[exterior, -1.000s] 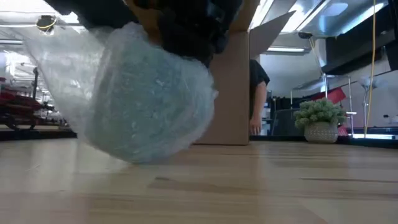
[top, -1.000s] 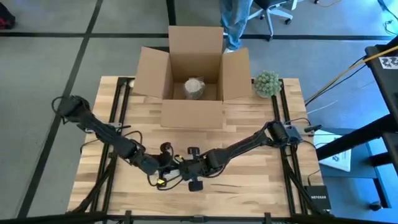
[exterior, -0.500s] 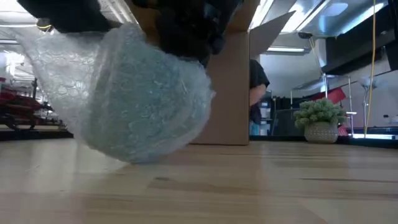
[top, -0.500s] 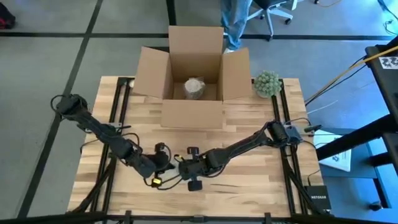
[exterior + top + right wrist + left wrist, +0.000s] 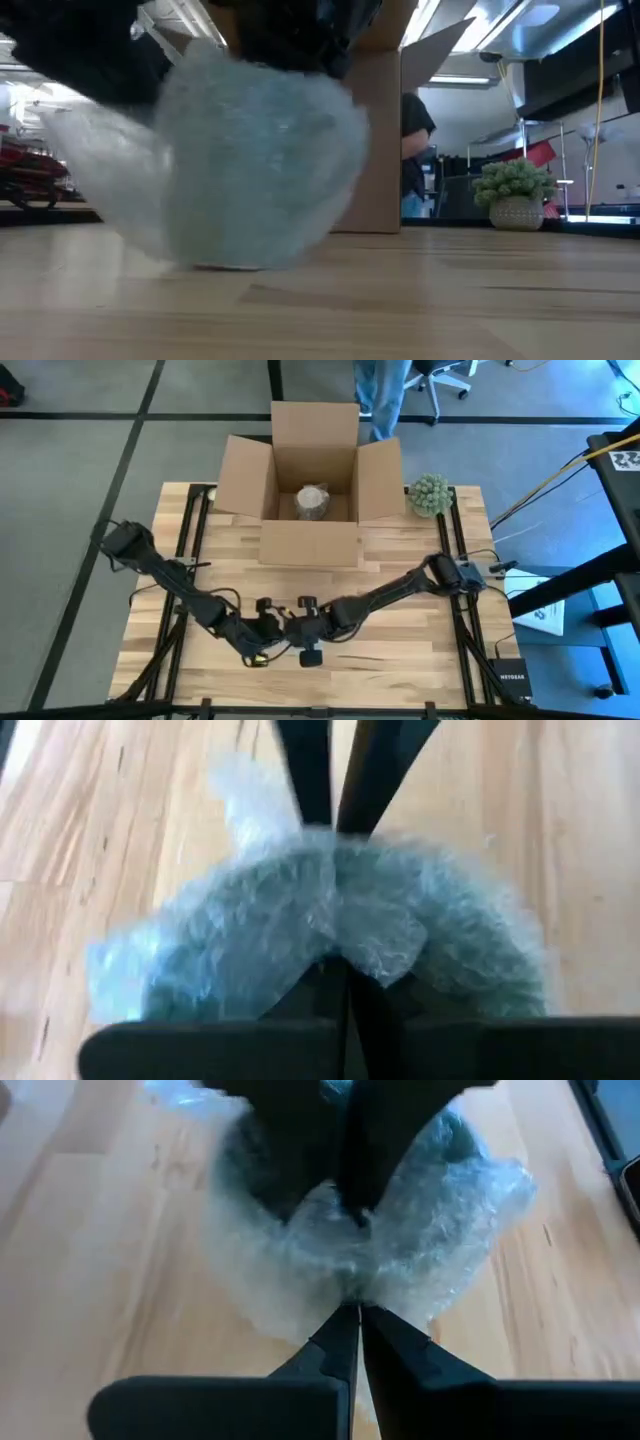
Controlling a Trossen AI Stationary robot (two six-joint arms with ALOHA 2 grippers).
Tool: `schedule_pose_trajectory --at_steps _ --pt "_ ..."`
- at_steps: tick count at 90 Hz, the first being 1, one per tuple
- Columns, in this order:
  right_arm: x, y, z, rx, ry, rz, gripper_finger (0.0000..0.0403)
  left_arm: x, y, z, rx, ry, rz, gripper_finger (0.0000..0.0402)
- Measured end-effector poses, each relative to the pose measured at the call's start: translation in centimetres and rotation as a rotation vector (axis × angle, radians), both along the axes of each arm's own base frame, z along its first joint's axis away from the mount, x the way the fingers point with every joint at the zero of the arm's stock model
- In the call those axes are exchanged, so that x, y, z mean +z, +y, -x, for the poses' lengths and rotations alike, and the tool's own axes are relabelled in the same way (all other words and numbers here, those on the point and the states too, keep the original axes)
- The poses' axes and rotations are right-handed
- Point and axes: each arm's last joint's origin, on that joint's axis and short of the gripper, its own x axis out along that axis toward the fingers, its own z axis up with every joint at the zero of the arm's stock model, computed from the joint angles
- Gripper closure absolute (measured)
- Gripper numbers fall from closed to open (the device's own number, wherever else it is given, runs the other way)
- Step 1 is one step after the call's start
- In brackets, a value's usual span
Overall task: Wrap mug
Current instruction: Wrap the dark green mug using the transparent bubble wrap
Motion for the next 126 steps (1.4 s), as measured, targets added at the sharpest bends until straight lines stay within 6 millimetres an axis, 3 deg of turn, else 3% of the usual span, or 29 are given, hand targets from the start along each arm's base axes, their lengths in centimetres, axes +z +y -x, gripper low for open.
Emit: schedule_pose_trajectory --at_steps 13,29,88,97,106,116,126 --pt "-1.5 -0.2 -0.4 0.029 0.047 -0.050 0.0402 -0.7 -0.2 -0.5 0.007 -0.005 0.011 0.0402" --pt "-1.6 -0.3 -0.3 0.038 0.072 -0.068 0.0402 -1.0 -0.2 -0.6 0.005 0.001 -0.001 0.0402" --pt "5.9 -0.1 -0.1 0.044 0.108 -0.020 0.0402 -1.1 -0.1 -0.5 0.011 0.016 -0.034 0.0402" --pt "5.4 -0.1 0.0 0.042 0.127 -0.011 0.0402 -1.2 -0.1 -0.4 0.013 0.024 -0.033 0.0402" --pt "3.6 -0.1 0.1 0.040 0.151 -0.007 0.0402 -1.0 -0.1 -0.3 0.010 0.021 -0.025 0.0402" --pt "1.8 -0.3 0.5 0.017 0.192 -0.003 0.0402 0.2 -0.1 0.1 -0.008 -0.005 -0.017 0.0402" --pt "1.7 -0.2 0.3 0.008 0.173 0.003 0.0402 1.7 0.2 0.7 -0.009 -0.033 0.006 0.0402"
